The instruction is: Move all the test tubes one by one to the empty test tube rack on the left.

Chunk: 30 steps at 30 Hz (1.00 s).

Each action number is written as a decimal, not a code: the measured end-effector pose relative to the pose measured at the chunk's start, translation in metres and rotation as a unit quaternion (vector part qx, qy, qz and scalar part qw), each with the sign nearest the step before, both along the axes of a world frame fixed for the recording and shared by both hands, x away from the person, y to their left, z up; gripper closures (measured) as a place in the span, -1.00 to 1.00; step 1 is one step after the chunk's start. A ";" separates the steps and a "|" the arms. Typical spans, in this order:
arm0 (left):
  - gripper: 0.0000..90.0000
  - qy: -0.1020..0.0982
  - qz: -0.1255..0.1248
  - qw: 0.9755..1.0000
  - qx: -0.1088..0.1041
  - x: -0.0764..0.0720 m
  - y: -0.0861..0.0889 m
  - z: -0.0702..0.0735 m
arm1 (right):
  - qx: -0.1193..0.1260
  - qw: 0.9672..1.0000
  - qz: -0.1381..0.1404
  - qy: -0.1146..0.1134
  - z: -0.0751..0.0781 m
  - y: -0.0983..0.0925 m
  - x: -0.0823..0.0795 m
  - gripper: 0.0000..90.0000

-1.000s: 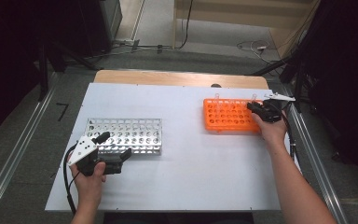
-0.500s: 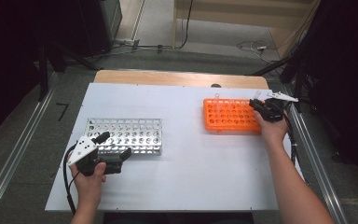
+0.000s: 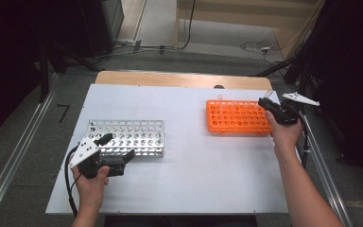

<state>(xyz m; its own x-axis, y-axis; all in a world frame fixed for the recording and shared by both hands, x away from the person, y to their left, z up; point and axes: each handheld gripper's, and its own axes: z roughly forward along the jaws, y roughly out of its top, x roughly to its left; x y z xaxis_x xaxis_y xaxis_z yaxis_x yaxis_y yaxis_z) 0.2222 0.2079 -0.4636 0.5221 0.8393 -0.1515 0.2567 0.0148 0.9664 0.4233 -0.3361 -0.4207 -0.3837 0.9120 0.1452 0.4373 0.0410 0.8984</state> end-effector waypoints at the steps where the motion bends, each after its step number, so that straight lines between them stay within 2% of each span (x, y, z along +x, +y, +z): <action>1: -0.98 0.000 0.000 1.000 0.000 0.000 0.000 0.000 | 0.000 1.000 0.002 -0.003 0.002 0.000 -0.004 0.64; 9: -0.98 0.001 -0.009 1.000 0.005 0.000 -0.008 0.004 | -0.005 1.000 0.012 -0.008 0.005 0.002 -0.039 0.64; 11: -0.98 0.006 -0.016 1.000 -0.009 0.000 -0.010 0.006 | -0.005 1.000 0.016 -0.009 0.005 0.004 -0.048 0.64; 13: -0.98 0.009 -0.017 1.000 -0.012 0.000 -0.013 0.010 | -0.007 1.000 0.026 -0.011 0.005 0.006 -0.057 0.64; 17: -0.98 0.011 -0.023 1.000 -0.007 0.001 -0.020 0.016 | -0.012 0.999 0.039 -0.014 0.004 0.011 -0.069 0.64; 18: -0.98 0.014 -0.027 1.000 0.001 0.001 -0.024 0.019 | -0.013 0.999 0.042 -0.016 0.004 0.013 -0.074 0.64; 20: -0.97 0.019 -0.032 0.999 0.001 0.002 -0.028 0.021 | -0.015 0.998 0.056 -0.018 0.003 0.019 -0.086 0.64; 21: -0.97 0.031 -0.044 0.999 0.010 0.004 -0.034 0.023 | -0.015 0.998 0.060 -0.019 0.003 0.021 -0.089 0.64; 23: -0.94 0.040 -0.053 0.998 0.017 0.005 -0.040 0.026 | -0.011 0.997 0.071 -0.018 0.002 0.026 -0.096 0.64; 30: -0.90 0.054 -0.078 0.995 0.038 0.013 -0.058 0.033 | -0.005 0.994 0.107 -0.010 -0.004 0.040 -0.115 0.64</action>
<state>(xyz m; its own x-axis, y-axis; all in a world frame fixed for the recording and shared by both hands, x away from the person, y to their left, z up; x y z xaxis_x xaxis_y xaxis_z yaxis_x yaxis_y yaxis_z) 0.2351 0.1502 -0.4306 0.6313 0.7603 -0.1534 0.3532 -0.1057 0.9296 0.3086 -0.2956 -0.4249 -0.5712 0.8109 0.1271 0.3993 0.1393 0.9062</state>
